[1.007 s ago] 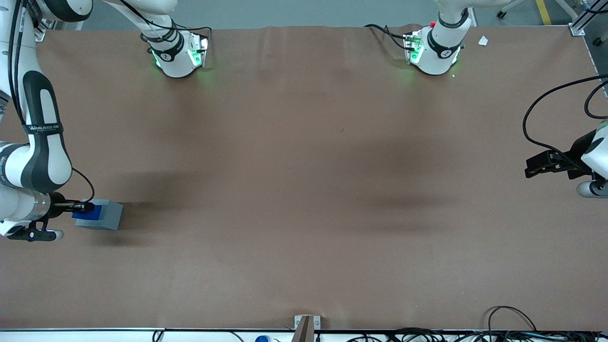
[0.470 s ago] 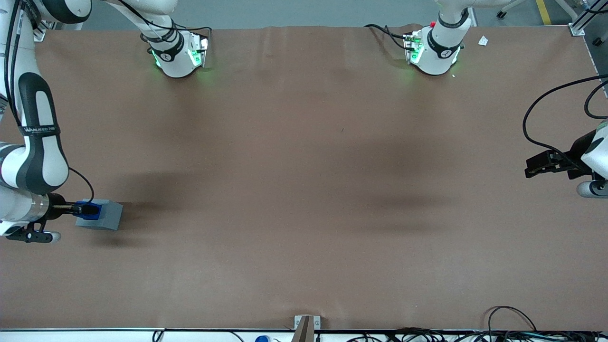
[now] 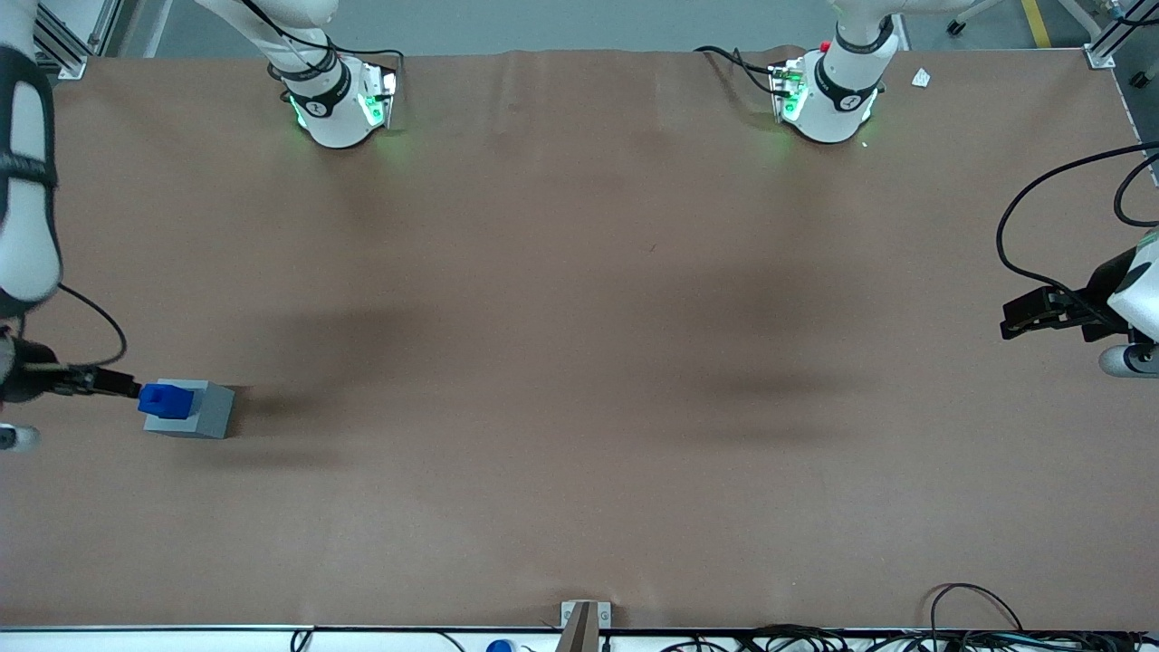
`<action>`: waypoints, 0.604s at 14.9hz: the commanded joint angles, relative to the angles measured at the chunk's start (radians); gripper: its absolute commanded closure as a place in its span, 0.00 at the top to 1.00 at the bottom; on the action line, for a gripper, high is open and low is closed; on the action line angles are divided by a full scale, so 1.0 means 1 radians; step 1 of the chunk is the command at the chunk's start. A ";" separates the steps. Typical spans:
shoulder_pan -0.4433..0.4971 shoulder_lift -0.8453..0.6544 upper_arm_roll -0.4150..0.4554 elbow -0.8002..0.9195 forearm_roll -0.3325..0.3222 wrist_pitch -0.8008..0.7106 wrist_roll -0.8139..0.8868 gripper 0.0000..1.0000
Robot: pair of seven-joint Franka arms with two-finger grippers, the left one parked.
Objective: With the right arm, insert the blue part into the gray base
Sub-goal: 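Open the right gripper and raise it away from the base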
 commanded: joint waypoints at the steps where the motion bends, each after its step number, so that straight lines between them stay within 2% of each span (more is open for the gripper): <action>1: 0.017 -0.160 0.003 -0.060 0.017 -0.048 0.034 1.00; 5: 0.037 -0.348 0.002 -0.142 0.017 -0.134 0.038 1.00; 7: 0.088 -0.443 0.002 -0.226 0.020 -0.139 0.056 1.00; 9: 0.153 -0.481 0.002 -0.276 0.020 -0.133 0.183 1.00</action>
